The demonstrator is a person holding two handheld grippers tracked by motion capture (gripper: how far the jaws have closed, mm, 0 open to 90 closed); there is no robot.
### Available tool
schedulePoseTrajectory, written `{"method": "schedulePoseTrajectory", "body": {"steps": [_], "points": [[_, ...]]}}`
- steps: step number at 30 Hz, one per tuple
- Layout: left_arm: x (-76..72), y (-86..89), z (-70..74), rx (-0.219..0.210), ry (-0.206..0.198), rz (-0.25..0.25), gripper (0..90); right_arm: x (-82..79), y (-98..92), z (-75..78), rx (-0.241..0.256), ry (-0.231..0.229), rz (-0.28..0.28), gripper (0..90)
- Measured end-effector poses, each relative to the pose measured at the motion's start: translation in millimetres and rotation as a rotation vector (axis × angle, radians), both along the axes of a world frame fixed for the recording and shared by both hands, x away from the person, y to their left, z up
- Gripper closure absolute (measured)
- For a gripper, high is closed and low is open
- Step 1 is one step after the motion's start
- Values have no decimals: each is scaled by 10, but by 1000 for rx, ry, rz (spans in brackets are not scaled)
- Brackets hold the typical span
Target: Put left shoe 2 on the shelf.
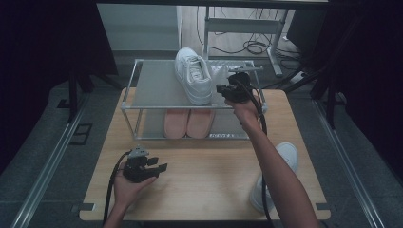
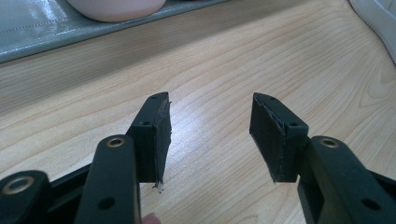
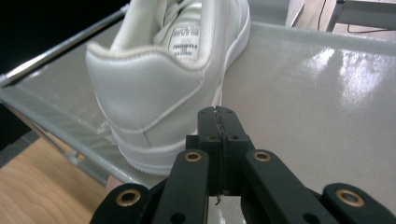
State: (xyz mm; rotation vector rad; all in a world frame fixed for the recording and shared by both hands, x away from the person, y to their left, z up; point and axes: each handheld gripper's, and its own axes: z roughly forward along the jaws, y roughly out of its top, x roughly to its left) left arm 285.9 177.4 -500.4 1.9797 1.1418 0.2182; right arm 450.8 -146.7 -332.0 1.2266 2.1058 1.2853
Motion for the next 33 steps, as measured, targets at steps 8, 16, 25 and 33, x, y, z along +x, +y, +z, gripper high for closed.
{"method": "schedulePoseTrajectory", "body": {"steps": [8,16,25,33], "points": [[-2,-10,-6,1,0,-3,487,10,46,-114,-12,19,9,898],[-2,-1,-3,2,-1,-3,487,35,119,-192,-17,30,13,898],[-5,-1,4,3,-3,-3,488,17,138,-187,-8,23,6,899],[-2,5,4,6,0,-1,487,6,156,-184,6,20,7,899]]}}
